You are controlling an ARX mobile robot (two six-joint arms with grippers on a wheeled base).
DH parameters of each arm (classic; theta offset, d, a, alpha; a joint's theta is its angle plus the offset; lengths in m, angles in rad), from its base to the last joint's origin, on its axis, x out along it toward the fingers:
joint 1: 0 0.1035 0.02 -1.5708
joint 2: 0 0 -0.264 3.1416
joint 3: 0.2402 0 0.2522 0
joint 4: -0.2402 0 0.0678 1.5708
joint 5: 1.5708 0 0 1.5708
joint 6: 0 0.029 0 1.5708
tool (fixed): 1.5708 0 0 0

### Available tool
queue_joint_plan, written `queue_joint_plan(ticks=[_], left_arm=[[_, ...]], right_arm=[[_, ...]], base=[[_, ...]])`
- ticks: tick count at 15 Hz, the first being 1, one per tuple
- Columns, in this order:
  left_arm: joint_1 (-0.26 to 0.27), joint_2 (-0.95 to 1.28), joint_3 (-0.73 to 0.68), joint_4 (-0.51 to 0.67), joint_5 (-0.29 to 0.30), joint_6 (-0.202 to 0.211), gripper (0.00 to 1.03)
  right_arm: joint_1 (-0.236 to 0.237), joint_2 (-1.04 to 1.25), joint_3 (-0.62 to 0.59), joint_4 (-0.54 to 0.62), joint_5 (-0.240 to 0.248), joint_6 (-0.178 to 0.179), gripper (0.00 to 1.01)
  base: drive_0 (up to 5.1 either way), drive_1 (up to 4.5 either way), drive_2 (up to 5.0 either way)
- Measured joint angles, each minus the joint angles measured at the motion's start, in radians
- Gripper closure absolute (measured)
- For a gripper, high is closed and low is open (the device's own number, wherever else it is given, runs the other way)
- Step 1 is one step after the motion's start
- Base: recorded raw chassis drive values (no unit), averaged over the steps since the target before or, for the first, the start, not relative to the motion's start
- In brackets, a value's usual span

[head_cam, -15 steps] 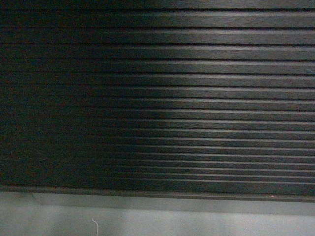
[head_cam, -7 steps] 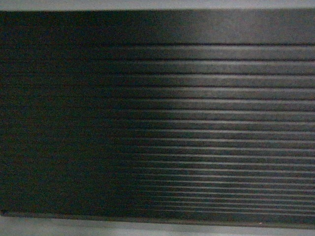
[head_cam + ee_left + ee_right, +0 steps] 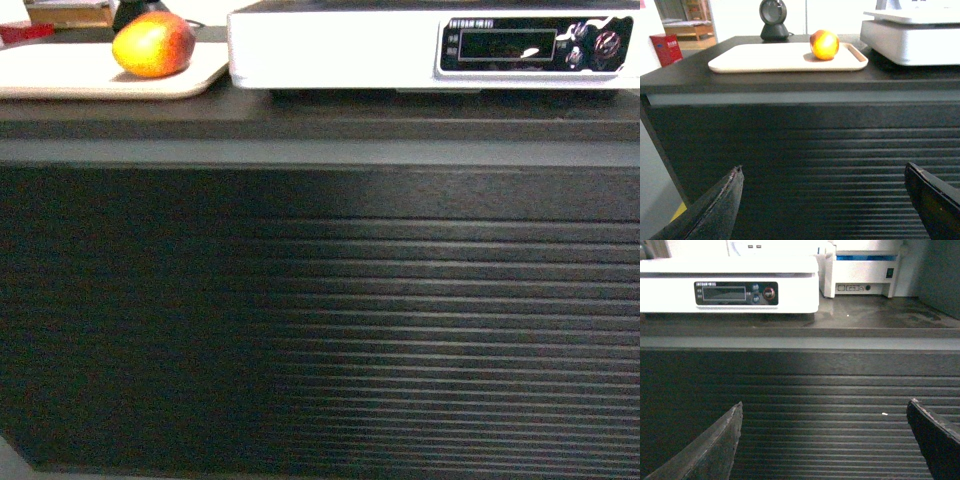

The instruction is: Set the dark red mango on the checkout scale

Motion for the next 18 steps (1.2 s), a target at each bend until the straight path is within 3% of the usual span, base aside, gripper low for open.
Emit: queue_joint_plan(ticks=[18], left_arm=[[0.0, 0.0, 0.0, 0.001, 0.0, 0.0, 0.05]], right_arm=[[0.0, 0.0, 0.0, 0.0, 0.0, 0.0, 0.03]], base=[[0.0, 3.37, -3.4]])
